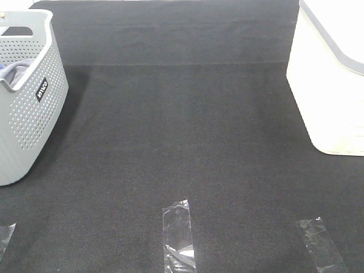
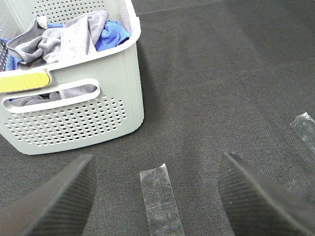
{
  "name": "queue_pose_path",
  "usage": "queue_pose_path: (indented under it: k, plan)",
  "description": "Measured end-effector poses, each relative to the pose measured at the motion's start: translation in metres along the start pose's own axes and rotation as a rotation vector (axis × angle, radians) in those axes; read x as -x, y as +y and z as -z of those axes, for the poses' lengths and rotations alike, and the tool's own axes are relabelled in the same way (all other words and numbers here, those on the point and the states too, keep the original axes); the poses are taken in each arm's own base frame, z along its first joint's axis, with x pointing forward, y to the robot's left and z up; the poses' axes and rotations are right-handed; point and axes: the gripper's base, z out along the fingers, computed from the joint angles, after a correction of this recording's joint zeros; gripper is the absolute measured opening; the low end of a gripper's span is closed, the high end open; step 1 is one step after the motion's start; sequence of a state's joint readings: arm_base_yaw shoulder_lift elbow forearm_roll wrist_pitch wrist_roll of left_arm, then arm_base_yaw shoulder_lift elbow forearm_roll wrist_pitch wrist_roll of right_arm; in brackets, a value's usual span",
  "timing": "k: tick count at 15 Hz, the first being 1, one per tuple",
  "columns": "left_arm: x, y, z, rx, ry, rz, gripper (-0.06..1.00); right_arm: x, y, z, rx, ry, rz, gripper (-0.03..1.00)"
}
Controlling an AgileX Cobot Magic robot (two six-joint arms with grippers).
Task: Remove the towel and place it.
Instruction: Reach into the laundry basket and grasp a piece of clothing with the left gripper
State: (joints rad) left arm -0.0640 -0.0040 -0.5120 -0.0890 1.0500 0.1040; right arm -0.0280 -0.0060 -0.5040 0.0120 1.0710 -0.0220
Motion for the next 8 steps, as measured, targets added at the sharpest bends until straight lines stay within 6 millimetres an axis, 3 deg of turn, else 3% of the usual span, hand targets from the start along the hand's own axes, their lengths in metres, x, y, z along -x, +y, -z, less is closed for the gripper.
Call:
queue_pose_path:
  k: [8]
  plan:
    - [0.0001, 0.0000, -0.0001, 0.000, 0.001, 0.000, 0.68, 0.0000, 0.0000, 0.0000, 0.000, 0.000, 0.000, 0.63]
